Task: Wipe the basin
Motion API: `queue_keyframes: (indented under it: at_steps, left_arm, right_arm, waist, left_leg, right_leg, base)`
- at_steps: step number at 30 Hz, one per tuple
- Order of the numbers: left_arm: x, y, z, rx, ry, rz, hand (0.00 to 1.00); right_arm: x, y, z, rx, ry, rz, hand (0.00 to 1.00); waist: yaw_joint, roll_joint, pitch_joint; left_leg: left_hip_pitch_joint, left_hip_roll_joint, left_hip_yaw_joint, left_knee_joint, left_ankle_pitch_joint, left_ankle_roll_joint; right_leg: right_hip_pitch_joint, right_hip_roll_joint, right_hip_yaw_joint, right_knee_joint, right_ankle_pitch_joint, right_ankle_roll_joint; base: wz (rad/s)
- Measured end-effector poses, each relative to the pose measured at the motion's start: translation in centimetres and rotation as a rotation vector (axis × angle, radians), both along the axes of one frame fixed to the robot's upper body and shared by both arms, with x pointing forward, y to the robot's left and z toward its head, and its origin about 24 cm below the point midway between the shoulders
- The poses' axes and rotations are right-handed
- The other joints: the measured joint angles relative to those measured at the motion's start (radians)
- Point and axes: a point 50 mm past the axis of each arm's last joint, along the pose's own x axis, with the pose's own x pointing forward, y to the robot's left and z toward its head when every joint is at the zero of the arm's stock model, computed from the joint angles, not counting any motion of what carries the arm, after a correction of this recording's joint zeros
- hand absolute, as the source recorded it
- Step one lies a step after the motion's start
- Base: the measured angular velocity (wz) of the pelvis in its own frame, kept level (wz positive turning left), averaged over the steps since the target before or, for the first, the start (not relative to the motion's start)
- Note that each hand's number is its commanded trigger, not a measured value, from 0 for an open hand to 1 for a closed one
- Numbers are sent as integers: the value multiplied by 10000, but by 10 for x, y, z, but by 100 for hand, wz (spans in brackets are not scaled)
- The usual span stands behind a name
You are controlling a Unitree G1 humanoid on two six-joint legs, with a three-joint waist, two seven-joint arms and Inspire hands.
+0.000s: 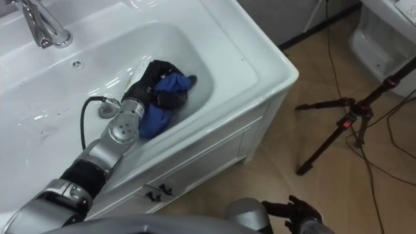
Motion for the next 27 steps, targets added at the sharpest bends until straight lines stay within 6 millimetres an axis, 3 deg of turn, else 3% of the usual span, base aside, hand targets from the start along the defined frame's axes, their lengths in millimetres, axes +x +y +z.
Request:
queue_keyframes:
  at_steps: [6, 8, 15, 21, 23, 27]
  left_arm:
    - [-4, 19, -9, 911, 228, 162, 100]
    - [-4, 24, -10, 1224, 275, 125, 100]
    - [-8, 49, -16, 1812, 749, 656, 100]
    - [-13, 72, -18, 3016, 1000, 705, 100]
    - [-13, 85, -15, 3889, 1070, 548, 100]
    - [-17, 101, -14, 4906, 1192, 428, 100]
  right_arm:
    - [-4, 1, -1, 65, 269, 25, 0]
    - [-5, 0, -1, -19, 349, 294, 0]
    - [-6, -4, 0, -349, 498, 669, 0]
    - [-5, -9, 2, -431, 360, 471, 0]
    - [-4, -13, 4, -590, 330, 655, 0]
    - [-6, -17, 4, -711, 414, 769, 0]
  waist:
    - [112, -150, -89]
    - [163, -161, -153]
    - [564, -6, -279]
    - [661, 216, -220]
    - [699, 351, -221]
    - [873, 423, -234]
  left_leg:
    - [-28, 14, -10, 0, 0, -2]
    - [-47, 16, -12, -2, -1, -4]
    - [-143, 50, -33, 109, -3, -6]
    - [-157, 24, -264, 95, -9, -13]
    - [-192, 23, -294, 82, -1, -24]
    - [-190, 10, -313, 35, 24, -58]
  right_leg:
    - [-31, 23, 14, -13, -4, -7]
    - [-49, 33, 42, -8, -3, -8]
    - [-70, 63, 56, 91, 13, -34]
    - [-28, 91, 10, -43, -2, -50]
    - [-75, 101, 1, -26, -6, -59]
    - [-48, 105, -27, -21, -8, -79]
  base:
    - [0]
    - [0]
    - [1]
    - [7]
    - [0]
    - [2]
